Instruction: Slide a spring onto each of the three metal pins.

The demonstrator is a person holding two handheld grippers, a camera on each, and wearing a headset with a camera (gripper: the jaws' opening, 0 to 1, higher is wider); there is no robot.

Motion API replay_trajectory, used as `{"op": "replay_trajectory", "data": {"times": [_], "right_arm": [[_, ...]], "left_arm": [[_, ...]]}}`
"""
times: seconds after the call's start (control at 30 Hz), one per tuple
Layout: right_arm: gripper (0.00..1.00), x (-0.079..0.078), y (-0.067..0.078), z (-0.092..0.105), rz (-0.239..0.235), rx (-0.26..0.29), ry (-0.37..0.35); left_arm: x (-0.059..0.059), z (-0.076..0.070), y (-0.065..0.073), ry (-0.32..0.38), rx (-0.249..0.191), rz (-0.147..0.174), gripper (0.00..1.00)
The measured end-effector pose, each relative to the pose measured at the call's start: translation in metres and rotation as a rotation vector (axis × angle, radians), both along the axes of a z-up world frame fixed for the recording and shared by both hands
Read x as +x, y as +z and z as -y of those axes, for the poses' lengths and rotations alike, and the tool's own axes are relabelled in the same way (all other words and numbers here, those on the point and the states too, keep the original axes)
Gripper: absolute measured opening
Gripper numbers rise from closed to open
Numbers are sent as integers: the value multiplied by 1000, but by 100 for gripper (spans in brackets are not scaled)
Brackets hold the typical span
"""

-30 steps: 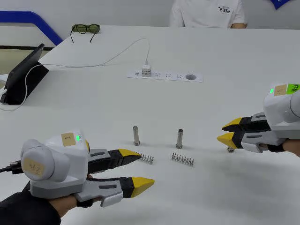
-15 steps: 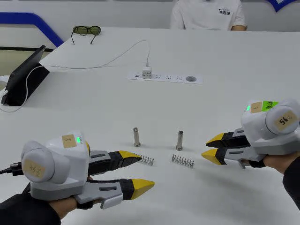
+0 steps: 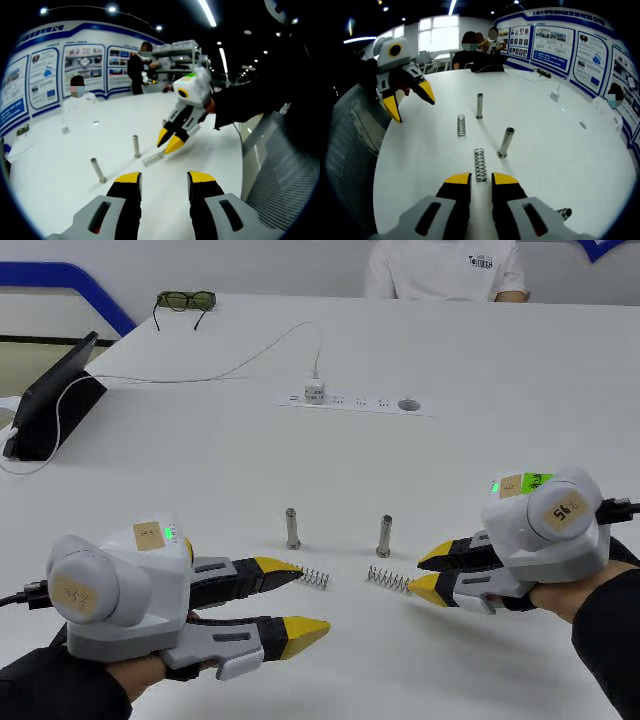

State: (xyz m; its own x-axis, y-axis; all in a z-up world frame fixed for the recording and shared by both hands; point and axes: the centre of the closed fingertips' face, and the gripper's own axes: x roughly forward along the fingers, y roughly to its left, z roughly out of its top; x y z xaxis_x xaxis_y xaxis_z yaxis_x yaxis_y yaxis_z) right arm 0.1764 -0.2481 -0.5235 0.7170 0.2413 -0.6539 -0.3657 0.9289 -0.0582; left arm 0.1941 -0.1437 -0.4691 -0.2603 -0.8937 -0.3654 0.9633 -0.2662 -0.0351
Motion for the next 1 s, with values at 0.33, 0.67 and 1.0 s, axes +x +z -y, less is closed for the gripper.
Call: {"op": "replay_trajectory", "data": {"times": [0.33, 0.67, 1.0], "right_arm": [[16, 2, -14, 0, -24, 24, -14], [13, 3, -19, 0, -26, 49, -31], [12, 2, -9, -1, -7, 45, -26]], "left_arm": [[0, 0, -1, 2, 3, -1, 37], [1, 0, -2, 3, 6, 0, 37], [2, 1, -2, -4, 10, 10, 37]]}}
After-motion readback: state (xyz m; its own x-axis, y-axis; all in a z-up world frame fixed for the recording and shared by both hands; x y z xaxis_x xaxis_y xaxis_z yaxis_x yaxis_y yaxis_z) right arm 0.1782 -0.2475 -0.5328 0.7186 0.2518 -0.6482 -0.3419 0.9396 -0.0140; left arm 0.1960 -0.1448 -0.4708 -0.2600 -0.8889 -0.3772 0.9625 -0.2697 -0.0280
